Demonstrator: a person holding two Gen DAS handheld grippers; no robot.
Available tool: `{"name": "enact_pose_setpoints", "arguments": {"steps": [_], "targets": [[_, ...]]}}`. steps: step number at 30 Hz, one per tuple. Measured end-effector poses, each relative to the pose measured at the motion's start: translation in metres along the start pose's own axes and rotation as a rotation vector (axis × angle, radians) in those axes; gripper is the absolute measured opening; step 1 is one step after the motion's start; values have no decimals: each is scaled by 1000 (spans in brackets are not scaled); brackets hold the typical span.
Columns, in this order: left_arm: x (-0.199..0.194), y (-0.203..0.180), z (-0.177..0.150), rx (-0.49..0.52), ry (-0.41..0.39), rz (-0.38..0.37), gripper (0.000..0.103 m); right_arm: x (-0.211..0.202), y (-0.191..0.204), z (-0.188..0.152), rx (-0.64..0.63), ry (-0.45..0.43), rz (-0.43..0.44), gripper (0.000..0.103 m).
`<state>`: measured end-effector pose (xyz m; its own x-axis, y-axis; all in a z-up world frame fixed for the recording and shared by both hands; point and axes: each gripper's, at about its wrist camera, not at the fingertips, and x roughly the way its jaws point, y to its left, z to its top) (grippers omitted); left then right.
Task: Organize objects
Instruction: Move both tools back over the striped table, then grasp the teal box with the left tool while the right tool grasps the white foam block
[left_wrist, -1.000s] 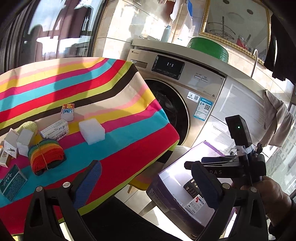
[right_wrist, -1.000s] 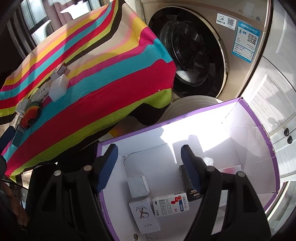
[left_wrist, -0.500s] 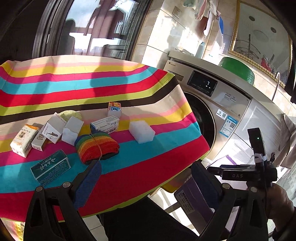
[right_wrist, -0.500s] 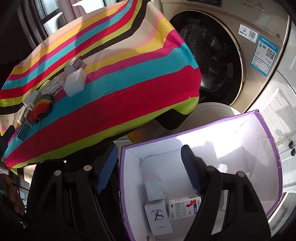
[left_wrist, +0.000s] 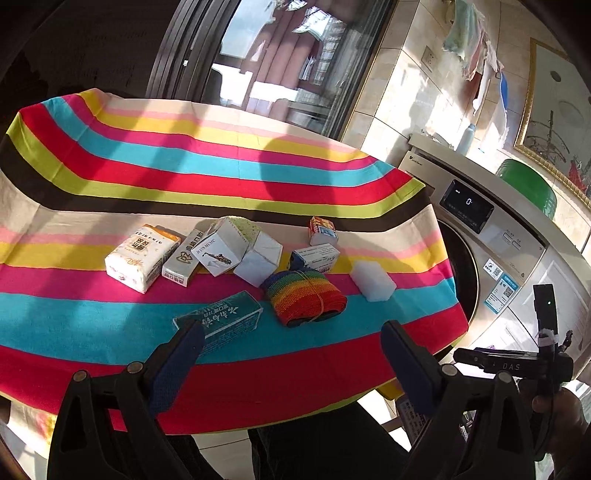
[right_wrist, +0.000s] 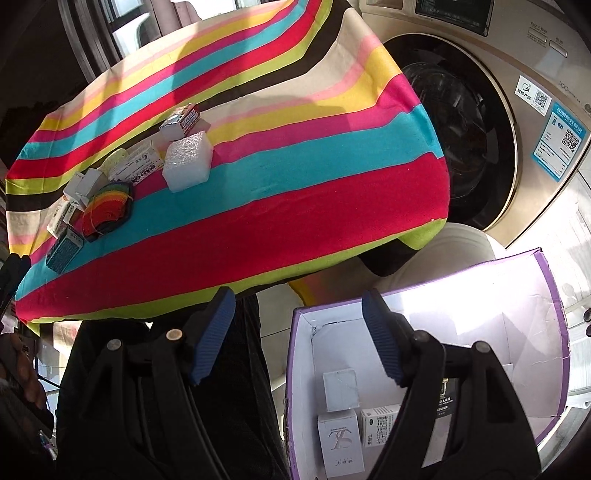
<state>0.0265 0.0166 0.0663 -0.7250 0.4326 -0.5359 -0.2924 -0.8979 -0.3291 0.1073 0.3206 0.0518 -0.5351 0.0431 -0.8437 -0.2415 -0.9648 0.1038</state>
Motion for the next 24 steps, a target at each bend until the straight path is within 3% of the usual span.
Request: {"name": "enact_pose_setpoints", "arguments": {"steps": [8, 13, 24], "targets": [[2, 23, -1, -81, 25, 75, 95, 9, 32, 15, -83, -17, 33, 77], [22, 41, 0, -257, 112, 110, 94, 14, 52, 29, -131, -53, 46, 78], [63, 33, 6, -328, 200, 364, 94, 31, 96, 57, -240, -138, 30, 82]]}}
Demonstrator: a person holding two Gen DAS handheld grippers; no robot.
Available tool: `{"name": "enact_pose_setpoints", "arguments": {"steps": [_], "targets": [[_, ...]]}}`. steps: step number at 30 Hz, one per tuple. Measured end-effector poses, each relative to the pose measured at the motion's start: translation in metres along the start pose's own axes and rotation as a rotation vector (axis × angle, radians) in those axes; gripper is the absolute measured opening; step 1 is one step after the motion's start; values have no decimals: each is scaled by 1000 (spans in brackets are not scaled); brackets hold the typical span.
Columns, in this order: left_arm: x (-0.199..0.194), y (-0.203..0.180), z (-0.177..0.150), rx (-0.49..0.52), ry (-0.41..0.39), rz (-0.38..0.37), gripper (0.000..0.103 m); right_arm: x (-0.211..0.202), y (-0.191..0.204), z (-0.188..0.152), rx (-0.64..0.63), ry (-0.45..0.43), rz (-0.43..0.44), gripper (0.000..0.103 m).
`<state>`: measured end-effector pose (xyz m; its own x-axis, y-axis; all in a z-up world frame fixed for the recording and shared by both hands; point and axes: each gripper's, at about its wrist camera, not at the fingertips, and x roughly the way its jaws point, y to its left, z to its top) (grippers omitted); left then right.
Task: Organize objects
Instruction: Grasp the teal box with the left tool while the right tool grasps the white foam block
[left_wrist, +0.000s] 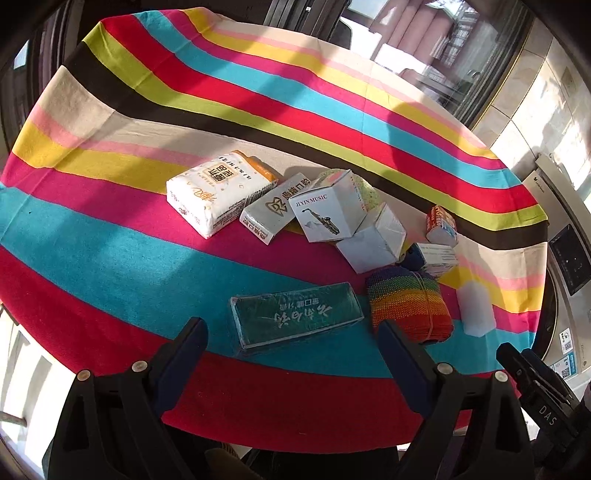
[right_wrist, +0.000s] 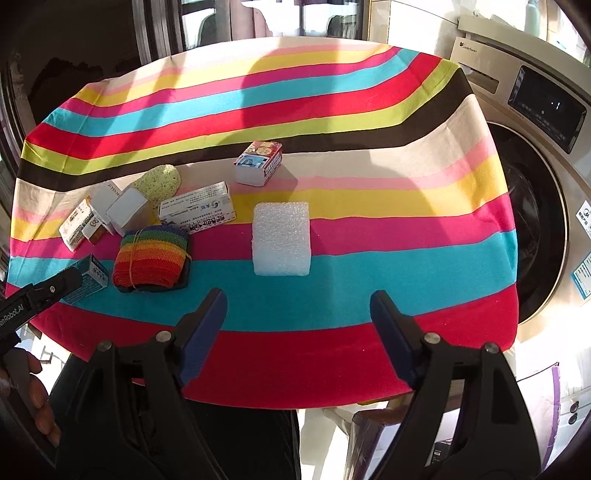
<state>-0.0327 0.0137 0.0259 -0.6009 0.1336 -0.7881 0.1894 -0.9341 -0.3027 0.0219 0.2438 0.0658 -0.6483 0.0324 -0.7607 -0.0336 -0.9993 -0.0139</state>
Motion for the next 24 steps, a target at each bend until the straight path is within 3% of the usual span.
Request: {"name": "enact_pose_setpoints", "arguments": {"steps": [5, 9, 15, 22, 24], "targets": [[8, -10, -1, 37, -9, 90, 91, 16, 5, 10, -25, 2, -16, 82], [12, -16, 0, 64, -28, 125, 78, 30, 8, 16, -35, 9, -26, 82], [14, -16, 0, 99, -66, 115, 77, 46, 11, 25, -35, 17, -43, 82], [8, -11, -1, 70, -73, 85, 77, 66, 15, 31, -40, 31, -49, 82], [10, -15, -1, 67, -74, 82, 77, 69, 16, 30, -48, 30, -53, 76]]}}
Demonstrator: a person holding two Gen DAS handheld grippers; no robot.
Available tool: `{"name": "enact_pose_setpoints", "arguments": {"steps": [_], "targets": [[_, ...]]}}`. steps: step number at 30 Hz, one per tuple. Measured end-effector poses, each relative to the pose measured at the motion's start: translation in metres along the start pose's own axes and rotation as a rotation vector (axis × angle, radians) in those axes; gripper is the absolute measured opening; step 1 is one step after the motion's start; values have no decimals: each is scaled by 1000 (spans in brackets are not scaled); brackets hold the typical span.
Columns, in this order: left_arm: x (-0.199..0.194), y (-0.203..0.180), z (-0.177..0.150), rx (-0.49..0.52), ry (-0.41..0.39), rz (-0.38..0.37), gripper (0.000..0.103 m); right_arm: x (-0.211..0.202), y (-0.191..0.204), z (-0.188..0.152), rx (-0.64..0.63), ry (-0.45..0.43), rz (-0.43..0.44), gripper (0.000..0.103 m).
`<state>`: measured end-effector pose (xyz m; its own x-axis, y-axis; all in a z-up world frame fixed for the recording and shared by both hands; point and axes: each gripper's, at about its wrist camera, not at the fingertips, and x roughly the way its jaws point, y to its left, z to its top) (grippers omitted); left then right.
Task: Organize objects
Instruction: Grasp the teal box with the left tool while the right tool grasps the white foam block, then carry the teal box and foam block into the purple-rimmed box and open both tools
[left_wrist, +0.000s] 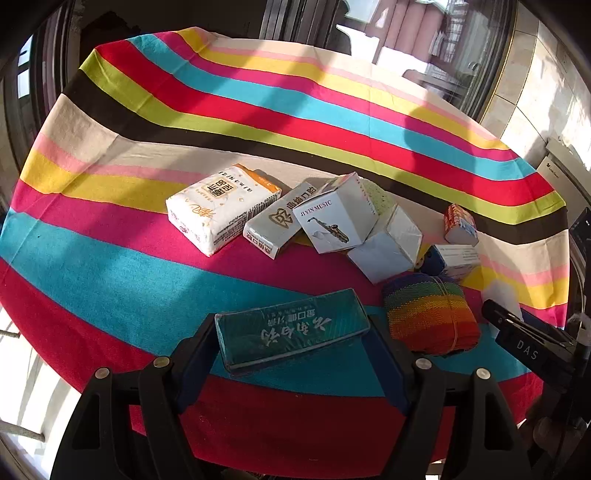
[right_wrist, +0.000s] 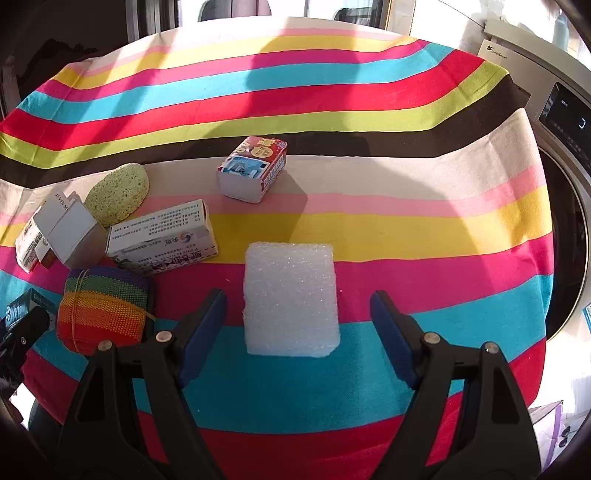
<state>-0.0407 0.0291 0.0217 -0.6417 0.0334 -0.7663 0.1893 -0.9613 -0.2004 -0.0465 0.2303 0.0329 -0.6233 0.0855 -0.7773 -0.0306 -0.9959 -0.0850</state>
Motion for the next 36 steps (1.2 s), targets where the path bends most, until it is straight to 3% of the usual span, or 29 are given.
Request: {"name": "enact_pose_setpoints", "arguments": {"steps": [2, 3, 10, 20, 36], "targets": [[-2, -1, -1, 1, -5, -6, 77, 3, 1, -1, -7, 10, -6, 53], [-3, -3, -2, 3, -8, -9, 77, 3, 0, -2, 0, 3, 13, 50], [-14, -8, -1, 13, -44, -32, 77, -9, -4, -12, 7, -1, 12, 50], [-40, -30, -2, 65, -105, -92, 77, -57, -22, -41, 52, -22, 23, 50], [-72, -112, -32, 285, -46, -336, 77, -117, -80, -90, 171, -9, -45, 50]]}}
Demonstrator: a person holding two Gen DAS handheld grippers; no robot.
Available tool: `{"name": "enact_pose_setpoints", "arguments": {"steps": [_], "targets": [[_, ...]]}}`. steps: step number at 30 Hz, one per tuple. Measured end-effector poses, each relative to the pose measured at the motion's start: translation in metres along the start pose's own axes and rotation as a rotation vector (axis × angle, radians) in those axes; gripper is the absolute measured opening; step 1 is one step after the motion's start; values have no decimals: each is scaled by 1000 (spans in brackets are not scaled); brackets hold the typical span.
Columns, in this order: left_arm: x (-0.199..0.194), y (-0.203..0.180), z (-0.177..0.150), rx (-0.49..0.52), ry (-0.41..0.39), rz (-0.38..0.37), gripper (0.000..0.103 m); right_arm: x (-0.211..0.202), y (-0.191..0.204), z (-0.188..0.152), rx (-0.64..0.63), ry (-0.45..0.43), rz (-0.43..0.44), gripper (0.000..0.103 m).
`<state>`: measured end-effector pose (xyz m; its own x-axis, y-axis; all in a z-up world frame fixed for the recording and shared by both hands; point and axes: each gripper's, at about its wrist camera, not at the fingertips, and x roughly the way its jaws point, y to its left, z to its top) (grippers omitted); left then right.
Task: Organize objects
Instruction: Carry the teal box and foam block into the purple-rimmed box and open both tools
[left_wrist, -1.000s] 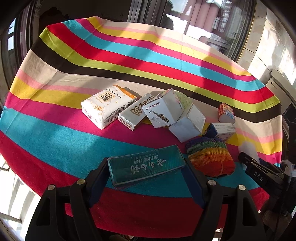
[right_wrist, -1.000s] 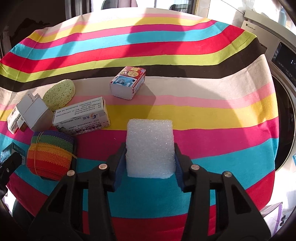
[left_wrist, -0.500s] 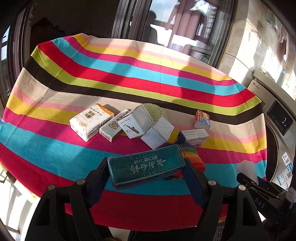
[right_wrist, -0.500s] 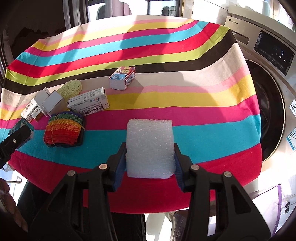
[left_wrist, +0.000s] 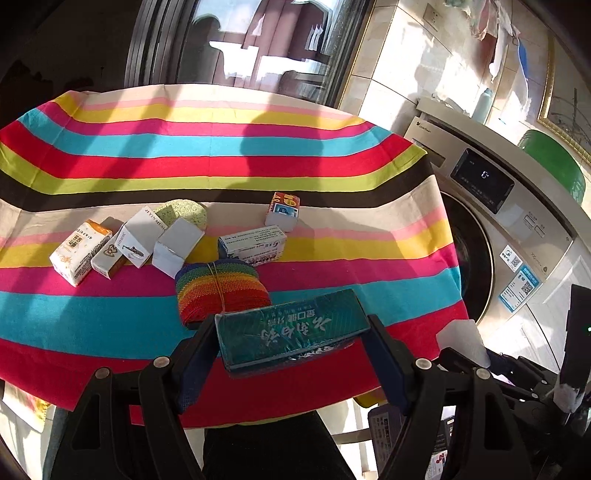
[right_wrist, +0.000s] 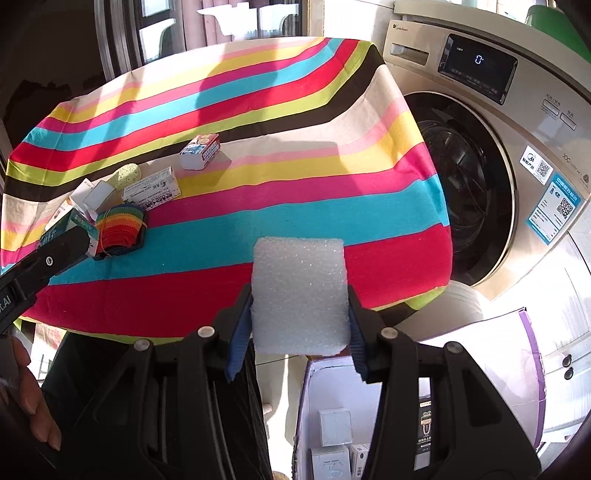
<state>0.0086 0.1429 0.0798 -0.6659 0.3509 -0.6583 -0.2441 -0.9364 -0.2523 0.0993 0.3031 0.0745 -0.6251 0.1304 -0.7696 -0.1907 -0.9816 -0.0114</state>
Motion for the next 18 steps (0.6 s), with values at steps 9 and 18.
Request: {"name": "enact_pose_setpoints", "arguments": {"steps": [9, 18], "targets": [[13, -62, -17, 170, 90, -126, 77, -11, -59, -29, 122, 40, -78, 50], [20, -118, -39, 338, 162, -239, 77, -17, -106, -54, 216, 72, -143, 50]]}}
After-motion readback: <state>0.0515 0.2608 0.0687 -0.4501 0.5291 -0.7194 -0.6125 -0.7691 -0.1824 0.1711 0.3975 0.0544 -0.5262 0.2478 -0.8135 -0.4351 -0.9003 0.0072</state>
